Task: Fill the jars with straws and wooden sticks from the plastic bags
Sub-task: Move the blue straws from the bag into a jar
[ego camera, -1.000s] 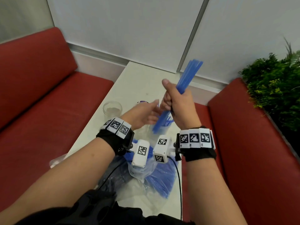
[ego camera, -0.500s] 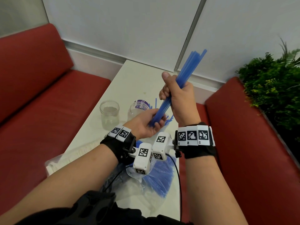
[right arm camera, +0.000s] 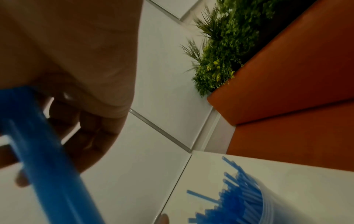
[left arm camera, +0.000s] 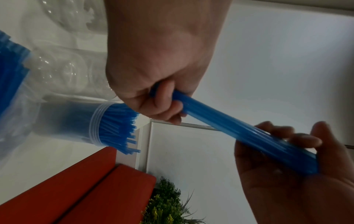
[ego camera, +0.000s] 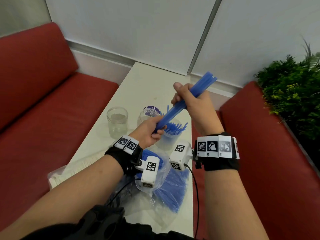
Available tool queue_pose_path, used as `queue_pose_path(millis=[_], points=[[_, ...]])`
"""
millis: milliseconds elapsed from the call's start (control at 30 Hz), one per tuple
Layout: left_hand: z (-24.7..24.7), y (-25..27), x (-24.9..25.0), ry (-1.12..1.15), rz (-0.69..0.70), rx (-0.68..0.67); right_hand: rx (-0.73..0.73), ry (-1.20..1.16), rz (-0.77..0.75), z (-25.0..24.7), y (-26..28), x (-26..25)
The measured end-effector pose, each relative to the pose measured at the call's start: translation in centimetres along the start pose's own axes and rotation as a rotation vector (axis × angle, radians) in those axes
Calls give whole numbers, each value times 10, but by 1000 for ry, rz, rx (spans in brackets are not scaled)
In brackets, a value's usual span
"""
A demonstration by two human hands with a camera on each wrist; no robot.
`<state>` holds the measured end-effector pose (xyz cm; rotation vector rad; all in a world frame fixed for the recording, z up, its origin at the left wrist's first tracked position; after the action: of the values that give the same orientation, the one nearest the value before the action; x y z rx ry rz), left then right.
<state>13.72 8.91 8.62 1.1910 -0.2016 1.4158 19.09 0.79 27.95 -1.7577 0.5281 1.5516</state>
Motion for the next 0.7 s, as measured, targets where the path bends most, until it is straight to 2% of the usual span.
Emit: queue_pose_path(millis=[133,233,400,467,533,633,700], points=[[-17,-6,13,-8,97,67,-103,217,96,-5,0,7],[-32,-14,16,-48,146,118,-205,288,212,-10,-1,16],[-37,-25,16,-93,158,130,-172,254,235,-18,-8,23],[-40,-27,19,-132,161,163,-112,229,201,-27,-17,20],[-40,-30,22,-262,169,147,23,201,134,-46,-28,14],[-39,-34,15,-621,188,89,286,212,61,-84,-40,18],[-38,-38,4,-963,231,49,389,328,90,-96,-43,39]])
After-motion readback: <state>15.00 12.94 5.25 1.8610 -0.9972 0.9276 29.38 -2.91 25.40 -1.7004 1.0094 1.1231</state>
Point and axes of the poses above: each hand's wrist, its own y-axis away from the middle knuckle, its own z-axis out of the palm, x = y × z, the point moved 10 cm from there along -y, towards the middle knuckle, and after that the axes turned 7 degrees about -y, right-handed, at the moved point
